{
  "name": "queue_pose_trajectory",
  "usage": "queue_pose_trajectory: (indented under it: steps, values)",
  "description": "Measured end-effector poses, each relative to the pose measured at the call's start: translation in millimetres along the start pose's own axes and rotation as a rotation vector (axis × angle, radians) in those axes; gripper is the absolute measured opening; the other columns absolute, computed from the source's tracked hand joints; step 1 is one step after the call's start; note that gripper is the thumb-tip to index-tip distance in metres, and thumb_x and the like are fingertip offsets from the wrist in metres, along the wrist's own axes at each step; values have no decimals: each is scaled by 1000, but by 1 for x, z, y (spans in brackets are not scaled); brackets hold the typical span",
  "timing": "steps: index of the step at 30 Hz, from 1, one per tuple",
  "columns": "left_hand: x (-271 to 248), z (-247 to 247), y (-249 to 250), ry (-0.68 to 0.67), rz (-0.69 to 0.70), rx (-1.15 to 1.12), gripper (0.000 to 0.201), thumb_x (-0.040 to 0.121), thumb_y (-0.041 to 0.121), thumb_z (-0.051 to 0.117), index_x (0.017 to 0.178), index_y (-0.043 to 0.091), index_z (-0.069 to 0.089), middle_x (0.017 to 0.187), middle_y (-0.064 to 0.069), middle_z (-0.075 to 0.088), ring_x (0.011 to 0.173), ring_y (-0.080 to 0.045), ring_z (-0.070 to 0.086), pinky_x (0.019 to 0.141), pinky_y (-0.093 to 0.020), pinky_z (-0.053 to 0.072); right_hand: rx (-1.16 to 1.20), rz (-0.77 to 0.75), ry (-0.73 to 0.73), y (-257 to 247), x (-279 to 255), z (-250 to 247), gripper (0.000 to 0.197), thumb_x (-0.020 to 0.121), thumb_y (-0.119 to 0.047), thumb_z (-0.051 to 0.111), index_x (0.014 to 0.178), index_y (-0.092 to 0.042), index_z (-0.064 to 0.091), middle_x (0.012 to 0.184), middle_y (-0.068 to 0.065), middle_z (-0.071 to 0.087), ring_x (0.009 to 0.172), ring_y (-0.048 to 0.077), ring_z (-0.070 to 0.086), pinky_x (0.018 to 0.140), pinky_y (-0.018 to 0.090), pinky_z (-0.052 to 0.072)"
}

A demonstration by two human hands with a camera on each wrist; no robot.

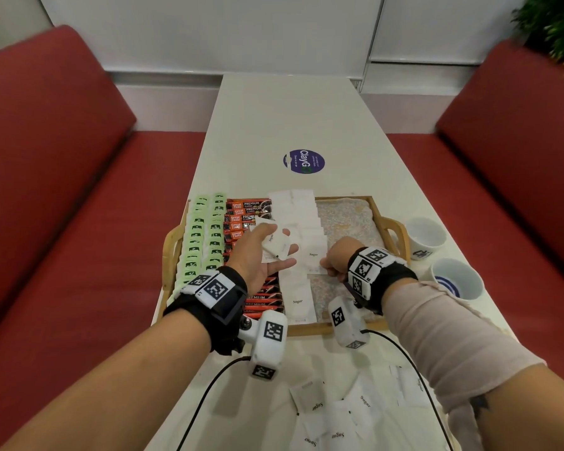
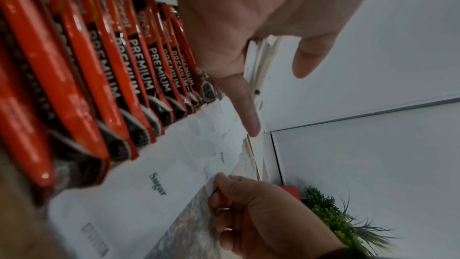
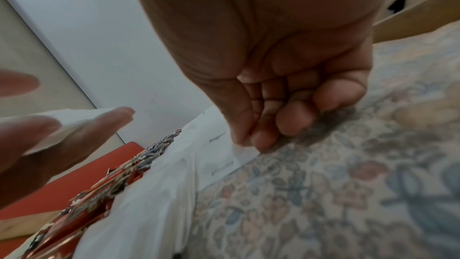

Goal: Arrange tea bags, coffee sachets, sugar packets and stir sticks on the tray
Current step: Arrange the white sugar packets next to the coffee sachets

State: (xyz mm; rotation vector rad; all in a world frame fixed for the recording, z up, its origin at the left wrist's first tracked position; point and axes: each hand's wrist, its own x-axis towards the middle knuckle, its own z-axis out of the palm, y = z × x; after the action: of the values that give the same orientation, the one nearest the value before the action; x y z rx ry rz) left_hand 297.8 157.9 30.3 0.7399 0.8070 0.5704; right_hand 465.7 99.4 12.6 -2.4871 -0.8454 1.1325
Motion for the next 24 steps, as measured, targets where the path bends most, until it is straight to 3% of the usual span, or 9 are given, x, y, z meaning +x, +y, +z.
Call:
queue_pose_trajectory:
  steps: [4,7,10,14,17,21,24]
  values:
    - [0,-4,1,-16,-30,-47,23,99,15,37,114,5,52,111,-14,64,93,-34,66,67,-39,58,-189,5,9,-6,-2,4,29,91,-14,57,63,-12,48,82,7,58,72,21,55,65,22,45]
    - [2,-5,-1,20,-19,-36,27,99,9,42,124,2,52,121,-15,63,102,-35,65,63,-38,61,-299,-1,36,-8,-2,6,25,91,-20,57,69,-9,53,85,9,60,82,26,58,73,30,47]
    - [2,-5,-3,63,25,52,30,95,4,51,125,5,54,120,-9,62,104,-28,63,60,-32,60,-264,-65,150,-4,-7,2,26,92,-23,54,69,-11,51,68,3,54,72,23,57,60,25,43]
    - [-1,-5,-6,94,85,230,31,90,2,60,120,8,56,117,-9,64,98,-26,65,56,-28,59,58,-332,273,-6,-19,-3,13,95,-25,52,88,-15,53,83,1,56,76,20,53,68,29,41]
    - [-4,-2,-10,96,126,324,33,86,4,66,117,11,57,116,-8,65,98,-28,67,56,-28,59,229,-448,179,-9,-36,-8,11,94,-26,55,95,-15,57,85,-1,62,63,15,56,58,24,43]
    - [-11,4,-13,65,147,379,38,83,6,70,118,12,58,111,-6,68,91,-23,69,55,-26,56,98,-473,69,-12,-52,-9,9,91,-25,60,92,-16,60,73,-4,61,59,10,58,54,21,45]
    - [-14,6,-14,62,165,410,39,82,7,72,118,13,58,111,-5,68,92,-23,69,55,-26,56,33,-468,65,-10,-54,-8,18,91,-24,61,75,-17,58,67,-4,57,56,8,52,53,19,40]
